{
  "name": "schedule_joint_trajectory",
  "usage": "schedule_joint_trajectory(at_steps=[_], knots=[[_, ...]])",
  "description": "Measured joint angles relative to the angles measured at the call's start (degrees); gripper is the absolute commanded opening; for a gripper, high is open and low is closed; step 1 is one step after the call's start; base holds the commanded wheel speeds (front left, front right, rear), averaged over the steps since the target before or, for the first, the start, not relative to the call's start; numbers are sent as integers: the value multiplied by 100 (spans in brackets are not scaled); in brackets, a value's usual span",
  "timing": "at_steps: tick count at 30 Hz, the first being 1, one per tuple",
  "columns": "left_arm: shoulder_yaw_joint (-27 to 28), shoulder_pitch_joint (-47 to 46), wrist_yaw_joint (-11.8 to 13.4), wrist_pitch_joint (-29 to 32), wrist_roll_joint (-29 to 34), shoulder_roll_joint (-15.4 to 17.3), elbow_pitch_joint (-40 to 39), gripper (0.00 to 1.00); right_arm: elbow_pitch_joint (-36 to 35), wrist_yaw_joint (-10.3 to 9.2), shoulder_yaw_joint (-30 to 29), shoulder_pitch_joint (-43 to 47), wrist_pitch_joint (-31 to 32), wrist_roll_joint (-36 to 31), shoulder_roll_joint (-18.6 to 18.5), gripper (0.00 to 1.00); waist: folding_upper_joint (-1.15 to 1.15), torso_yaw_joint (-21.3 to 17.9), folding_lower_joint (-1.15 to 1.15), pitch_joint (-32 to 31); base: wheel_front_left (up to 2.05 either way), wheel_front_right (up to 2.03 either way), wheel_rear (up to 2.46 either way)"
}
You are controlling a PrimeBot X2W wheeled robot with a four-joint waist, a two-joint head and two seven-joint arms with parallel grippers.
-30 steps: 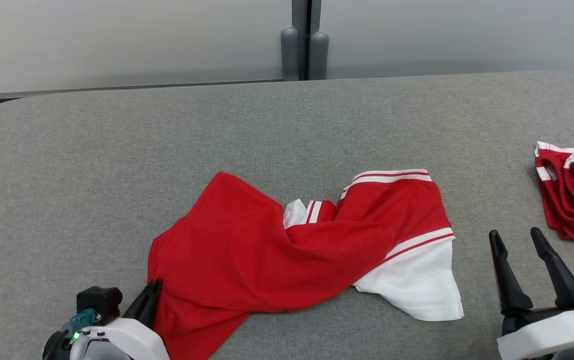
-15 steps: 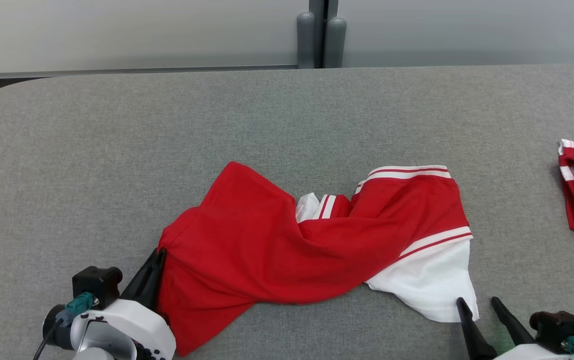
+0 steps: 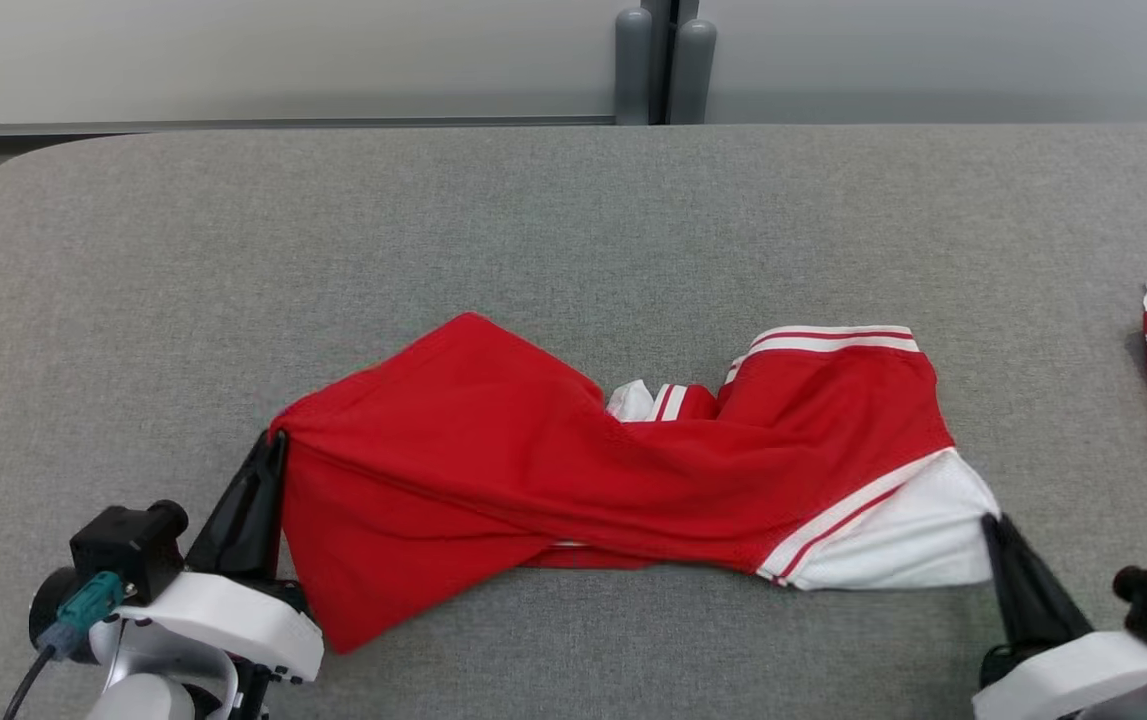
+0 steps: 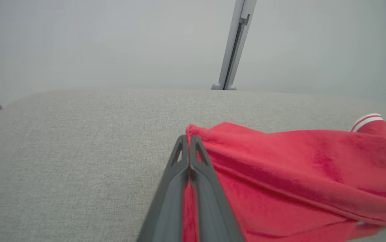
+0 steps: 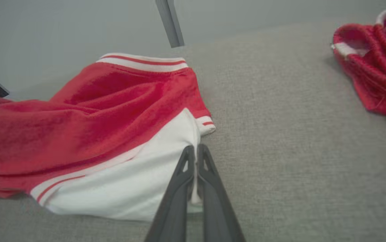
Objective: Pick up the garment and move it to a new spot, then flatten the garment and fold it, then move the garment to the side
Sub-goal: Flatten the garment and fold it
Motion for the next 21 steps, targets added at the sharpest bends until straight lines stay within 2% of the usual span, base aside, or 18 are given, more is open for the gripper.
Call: schedule_joint_trajectory(at_steps=[6,7,13,21], knots=[[144,76,216,104,80,212,-772,0,-1122,2,-589,-220,-137,-205,-201,0,0,-57,0,-111,0,0,0],[144,76,216,104,80,212,-772,0,-1122,2,-589,-220,-137,-205,-201,0,0,-57,0,-111,0,0,0],[350,-10,372,97,170,383,-1508,0,-2221,2,-1047,-630,145,-387,-399,0,0,-120,0,-302,0,0,0],[650,-661,463,155,278,635,-2481,0,-3236,3,-1277,-1491,628,-556,-839,0,0,-187,0,-713,0,0,0]])
